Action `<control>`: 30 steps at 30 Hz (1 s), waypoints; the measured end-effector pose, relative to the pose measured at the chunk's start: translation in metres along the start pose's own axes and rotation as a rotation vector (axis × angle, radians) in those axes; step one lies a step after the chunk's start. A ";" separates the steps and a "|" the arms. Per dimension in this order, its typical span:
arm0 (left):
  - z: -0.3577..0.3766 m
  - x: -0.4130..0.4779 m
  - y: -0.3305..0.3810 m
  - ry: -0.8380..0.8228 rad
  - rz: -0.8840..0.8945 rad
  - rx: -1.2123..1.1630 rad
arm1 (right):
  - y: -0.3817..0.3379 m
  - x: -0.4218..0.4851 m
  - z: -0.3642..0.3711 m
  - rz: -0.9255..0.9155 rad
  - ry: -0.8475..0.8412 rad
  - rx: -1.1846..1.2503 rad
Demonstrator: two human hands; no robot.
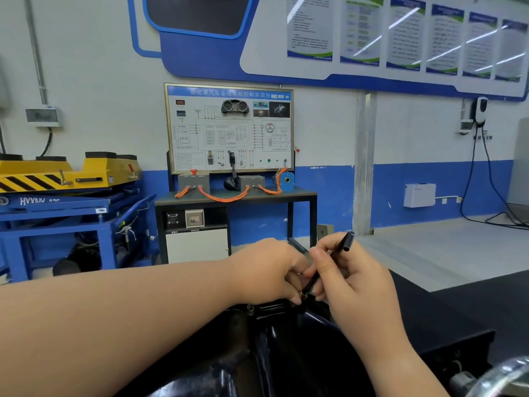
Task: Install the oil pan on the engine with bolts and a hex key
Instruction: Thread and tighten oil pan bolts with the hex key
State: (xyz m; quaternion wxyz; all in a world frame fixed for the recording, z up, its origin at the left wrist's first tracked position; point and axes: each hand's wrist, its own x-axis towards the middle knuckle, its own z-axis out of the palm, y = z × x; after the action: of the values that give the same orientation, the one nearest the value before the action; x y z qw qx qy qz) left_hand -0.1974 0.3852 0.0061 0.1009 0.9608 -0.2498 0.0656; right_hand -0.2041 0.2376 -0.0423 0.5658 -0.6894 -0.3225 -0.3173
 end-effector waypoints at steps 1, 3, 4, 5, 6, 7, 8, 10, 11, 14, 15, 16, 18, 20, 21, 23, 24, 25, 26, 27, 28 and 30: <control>-0.001 -0.001 0.000 -0.006 0.000 -0.008 | 0.000 0.000 0.000 0.001 0.000 -0.002; -0.002 -0.002 0.001 -0.020 0.004 -0.027 | 0.000 0.000 0.000 0.004 -0.001 -0.006; -0.004 -0.002 0.001 -0.020 0.005 -0.038 | 0.000 0.000 0.000 0.005 -0.001 -0.008; -0.005 -0.003 0.002 -0.014 0.011 -0.042 | 0.000 0.000 0.000 0.006 0.000 -0.005; -0.007 -0.004 0.002 -0.002 0.021 -0.035 | 0.001 0.001 0.000 0.006 0.002 -0.001; -0.008 -0.004 0.003 0.013 0.031 -0.020 | 0.002 0.001 0.000 0.005 0.001 0.001; -0.008 -0.004 0.004 0.026 0.038 -0.005 | 0.002 0.001 0.001 0.004 -0.001 -0.001; -0.009 -0.004 0.005 0.041 0.045 0.001 | 0.001 0.000 0.001 0.003 -0.003 0.012; -0.009 -0.004 0.005 0.045 0.047 -0.007 | 0.001 0.000 0.001 0.008 -0.005 0.025; -0.009 -0.004 0.004 0.048 0.046 -0.017 | 0.001 0.000 0.001 0.012 -0.011 0.032; -0.009 -0.004 0.004 0.052 0.043 -0.013 | 0.001 0.000 0.001 0.011 -0.012 0.031; -0.009 -0.004 0.004 0.056 0.042 -0.008 | 0.001 0.000 0.001 0.009 -0.015 0.031; -0.009 -0.005 0.003 0.061 0.043 0.005 | 0.001 0.000 0.001 0.004 -0.021 0.035; -0.010 -0.005 0.003 0.068 0.047 0.016 | 0.000 0.001 0.001 0.007 -0.034 0.045; -0.010 -0.006 0.003 0.070 0.046 0.023 | -0.001 0.001 0.001 0.010 -0.043 0.051; -0.011 -0.007 0.004 0.072 0.043 0.048 | -0.002 0.001 0.002 0.014 -0.073 0.045; -0.011 -0.007 0.004 0.075 0.044 0.065 | -0.002 0.001 0.002 0.014 -0.094 0.034; -0.012 -0.008 0.005 0.081 0.048 0.085 | -0.002 0.001 0.002 0.012 -0.114 0.023; -0.013 -0.009 0.005 0.088 0.057 0.108 | -0.002 0.000 0.002 0.002 -0.129 0.010; -0.013 -0.009 0.006 0.095 0.069 0.130 | -0.002 0.000 0.002 -0.009 -0.139 -0.008; -0.013 -0.010 0.007 0.100 0.080 0.145 | -0.003 0.000 0.001 -0.017 -0.141 -0.028; -0.013 -0.010 0.008 0.100 0.096 0.154 | -0.003 0.000 0.000 -0.014 -0.124 -0.045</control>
State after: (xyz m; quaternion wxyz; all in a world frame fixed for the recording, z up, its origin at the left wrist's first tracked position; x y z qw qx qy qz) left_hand -0.2112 0.3859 0.0187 0.0355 0.9482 -0.2845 0.1370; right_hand -0.2066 0.2385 -0.0407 0.5267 -0.7181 -0.3544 -0.2851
